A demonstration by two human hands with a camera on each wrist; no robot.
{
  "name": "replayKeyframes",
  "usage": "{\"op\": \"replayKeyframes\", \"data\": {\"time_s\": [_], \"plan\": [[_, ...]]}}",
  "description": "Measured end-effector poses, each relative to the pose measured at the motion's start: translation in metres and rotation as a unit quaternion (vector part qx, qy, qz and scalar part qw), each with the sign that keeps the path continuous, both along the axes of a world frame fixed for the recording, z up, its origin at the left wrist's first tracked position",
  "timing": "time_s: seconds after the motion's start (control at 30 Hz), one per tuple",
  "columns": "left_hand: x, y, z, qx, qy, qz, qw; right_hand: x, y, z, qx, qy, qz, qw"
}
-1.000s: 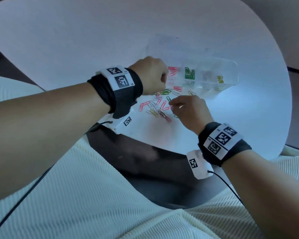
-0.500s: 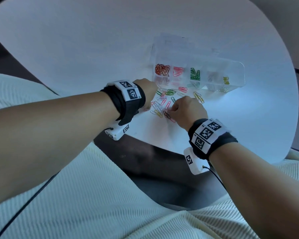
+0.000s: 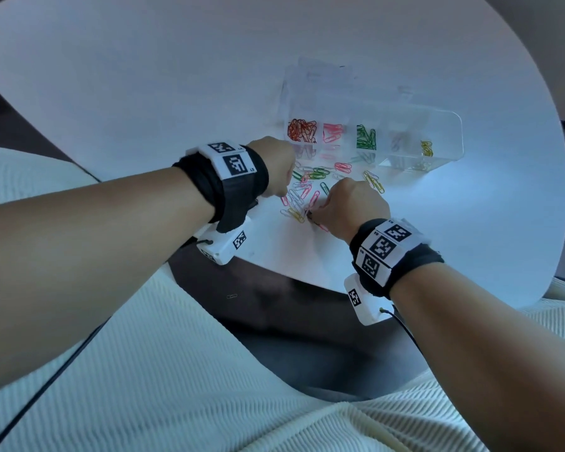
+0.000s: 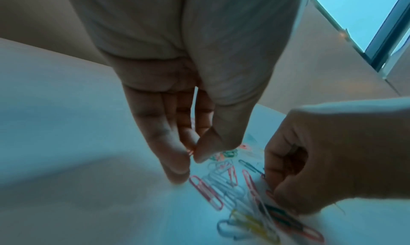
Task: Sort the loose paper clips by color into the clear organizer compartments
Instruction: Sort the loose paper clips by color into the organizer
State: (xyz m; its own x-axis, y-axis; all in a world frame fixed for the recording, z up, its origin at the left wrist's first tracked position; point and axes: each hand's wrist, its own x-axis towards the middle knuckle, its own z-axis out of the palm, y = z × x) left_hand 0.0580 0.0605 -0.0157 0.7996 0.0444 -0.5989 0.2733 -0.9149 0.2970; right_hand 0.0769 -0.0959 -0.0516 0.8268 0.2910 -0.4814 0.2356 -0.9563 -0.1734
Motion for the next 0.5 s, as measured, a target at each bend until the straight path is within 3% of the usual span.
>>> {"op": "replayKeyframes", "data": {"time_s": [0.5], "plan": [[0.007, -0.003, -0.007, -0.022, -0.021, 0.024, 0.999, -0.002, 0.003, 0.007, -0.001, -0.022, 0.026, 0.999]]}}
